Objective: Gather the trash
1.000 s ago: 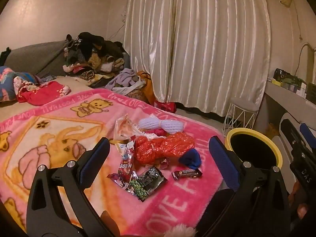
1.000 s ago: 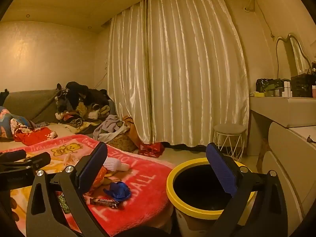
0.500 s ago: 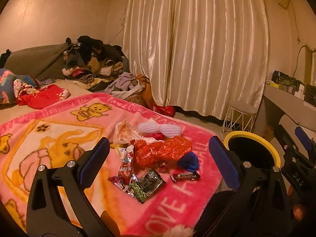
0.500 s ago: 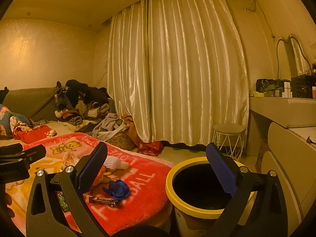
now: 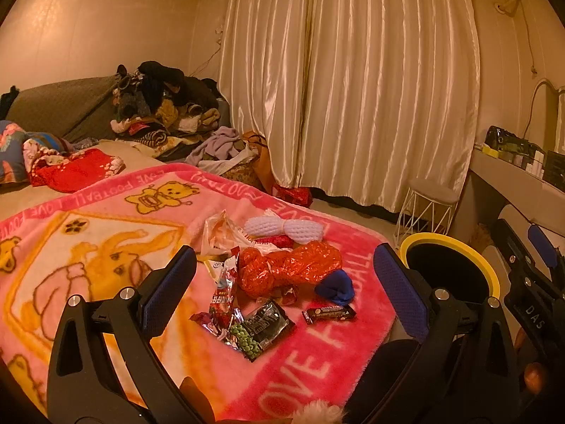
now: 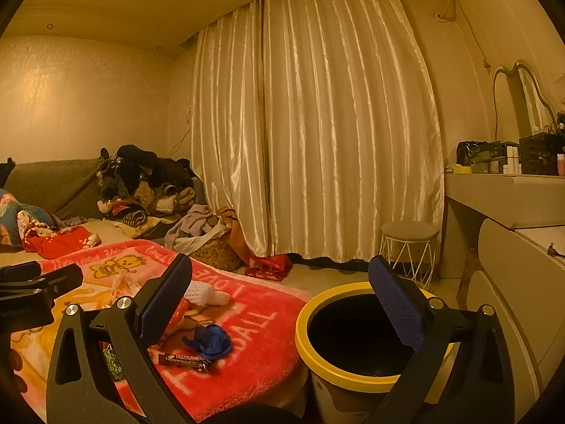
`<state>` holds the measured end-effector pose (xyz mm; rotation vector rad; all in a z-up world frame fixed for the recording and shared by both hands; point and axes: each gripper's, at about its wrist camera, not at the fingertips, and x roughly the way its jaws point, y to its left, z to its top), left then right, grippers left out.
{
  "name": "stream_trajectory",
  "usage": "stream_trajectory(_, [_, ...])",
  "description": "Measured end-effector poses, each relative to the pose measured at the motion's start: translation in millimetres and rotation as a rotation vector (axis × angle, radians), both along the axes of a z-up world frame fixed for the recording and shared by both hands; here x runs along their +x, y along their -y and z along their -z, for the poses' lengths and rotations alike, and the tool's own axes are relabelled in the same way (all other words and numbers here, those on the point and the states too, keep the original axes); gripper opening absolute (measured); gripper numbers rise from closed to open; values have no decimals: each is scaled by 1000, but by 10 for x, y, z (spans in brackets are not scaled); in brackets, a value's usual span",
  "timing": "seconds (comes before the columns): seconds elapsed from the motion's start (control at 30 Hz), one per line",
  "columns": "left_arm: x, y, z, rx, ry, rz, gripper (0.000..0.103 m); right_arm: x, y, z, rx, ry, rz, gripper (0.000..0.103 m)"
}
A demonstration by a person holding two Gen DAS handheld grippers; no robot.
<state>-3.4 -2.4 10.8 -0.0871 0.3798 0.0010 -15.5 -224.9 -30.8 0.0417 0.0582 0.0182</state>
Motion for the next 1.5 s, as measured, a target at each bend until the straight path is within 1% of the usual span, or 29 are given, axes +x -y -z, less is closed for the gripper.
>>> stream_trajectory(0.57, [-9,3,15,2,2,-2,92,-19,27,19,0,2,2,97])
stream_trajectory(1.27, [1,18,48,-3,-3,5,92,-29,7,36,3,-16,-4,97])
stream_trajectory(1.5, [-8,20,56,1,10,5,92,-36,-6,50,-2,-20,-14,97])
